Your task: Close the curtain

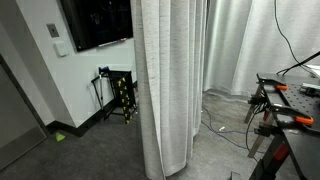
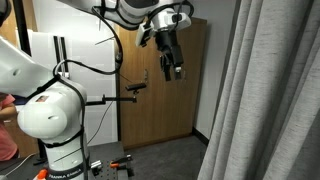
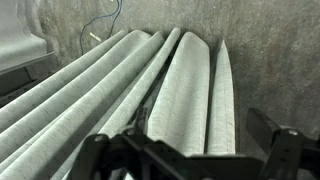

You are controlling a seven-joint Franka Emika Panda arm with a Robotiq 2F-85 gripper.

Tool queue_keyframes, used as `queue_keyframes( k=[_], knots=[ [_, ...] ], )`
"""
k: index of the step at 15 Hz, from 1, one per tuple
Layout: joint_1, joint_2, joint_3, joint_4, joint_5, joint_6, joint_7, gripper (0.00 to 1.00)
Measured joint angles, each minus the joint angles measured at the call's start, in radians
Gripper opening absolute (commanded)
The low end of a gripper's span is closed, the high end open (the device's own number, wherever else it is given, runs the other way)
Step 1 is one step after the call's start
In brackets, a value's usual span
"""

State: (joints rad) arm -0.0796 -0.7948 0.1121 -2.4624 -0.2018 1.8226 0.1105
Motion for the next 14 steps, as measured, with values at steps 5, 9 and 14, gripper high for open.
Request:
queue_keyframes(
  k=[5,9,14],
  knots=[
    [0.015,0.016,-0.005,-0.002,0.000,0.002,-0.010,1.00],
    [0.059,0.063,-0.028,0.001,0.018,0.024,-0.074,1.00],
    [0.121,0.155,-0.051,0.038,0.068,0.093,-0.159,1.00]
  ],
)
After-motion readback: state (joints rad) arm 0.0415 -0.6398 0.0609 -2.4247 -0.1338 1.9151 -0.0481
